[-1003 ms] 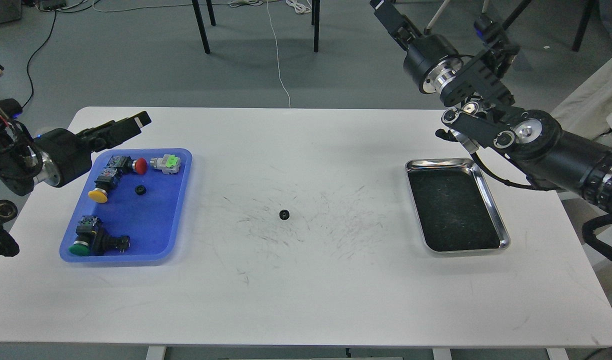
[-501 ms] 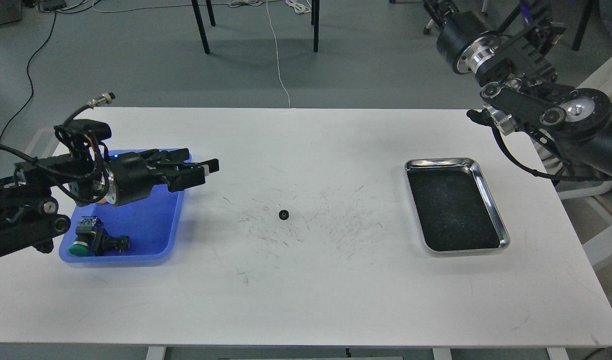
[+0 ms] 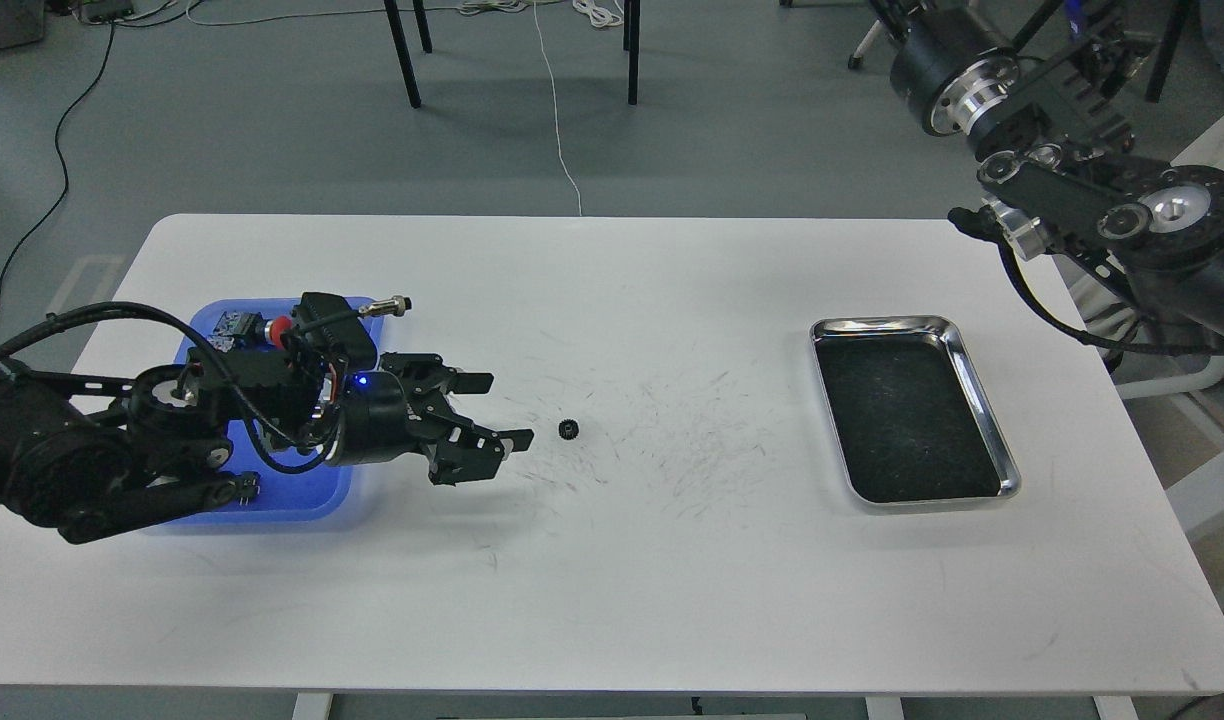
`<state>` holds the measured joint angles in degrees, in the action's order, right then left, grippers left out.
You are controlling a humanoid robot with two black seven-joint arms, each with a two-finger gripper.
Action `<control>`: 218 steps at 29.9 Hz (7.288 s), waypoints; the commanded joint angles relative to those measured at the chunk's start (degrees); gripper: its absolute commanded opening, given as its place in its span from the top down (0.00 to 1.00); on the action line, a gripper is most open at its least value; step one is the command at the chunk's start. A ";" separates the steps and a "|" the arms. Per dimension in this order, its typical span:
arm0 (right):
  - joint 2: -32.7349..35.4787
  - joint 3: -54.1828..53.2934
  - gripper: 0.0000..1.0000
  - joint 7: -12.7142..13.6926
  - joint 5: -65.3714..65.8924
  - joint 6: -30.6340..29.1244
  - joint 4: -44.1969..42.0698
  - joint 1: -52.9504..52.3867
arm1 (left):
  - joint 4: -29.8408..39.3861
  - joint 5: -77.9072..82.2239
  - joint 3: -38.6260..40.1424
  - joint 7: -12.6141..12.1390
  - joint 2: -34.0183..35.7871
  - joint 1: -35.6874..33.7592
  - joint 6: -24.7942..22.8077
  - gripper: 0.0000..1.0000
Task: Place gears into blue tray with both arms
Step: 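Swing the left gripper from the blue tray toward the black gear, then close the left gripper around the black gear on the table, then carry the black gear with the left gripper back over the blue tray, then lower the gear onto the part in the blue tray and open the left gripper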
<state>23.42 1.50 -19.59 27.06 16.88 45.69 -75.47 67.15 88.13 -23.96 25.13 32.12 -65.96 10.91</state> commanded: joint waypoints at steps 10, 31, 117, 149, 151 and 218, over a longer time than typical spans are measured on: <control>1.62 0.09 0.11 0.00 0.01 0.00 0.19 0.06 | -8.87 1.78 -6.98 2.87 -11.72 -2.77 2.98 0.22; 2.06 0.09 0.12 -0.09 0.09 0.00 0.45 0.59 | -21.27 1.60 -8.64 2.87 -17.97 0.04 4.48 0.43; 2.86 -6.23 0.08 0.08 -0.35 0.52 0.19 8.93 | -31.82 -12.11 -4.16 2.87 -5.85 3.91 1.93 0.90; 3.65 -19.25 0.06 -0.44 -10.28 0.00 -0.43 24.14 | -24.79 -7.45 -4.96 2.87 12.08 9.18 2.98 0.90; 3.65 -19.08 0.06 -0.44 -10.28 0.08 -0.43 24.14 | -24.35 -7.54 -4.60 2.87 12.35 9.18 2.98 0.90; 3.56 -18.46 0.06 -0.44 -10.10 0.61 -0.34 25.11 | -22.41 -13.50 1.10 2.87 13.14 12.96 2.89 0.57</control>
<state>26.98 -17.05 -20.04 16.96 17.40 45.21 -50.36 44.69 77.22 -24.84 28.01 44.56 -52.85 14.14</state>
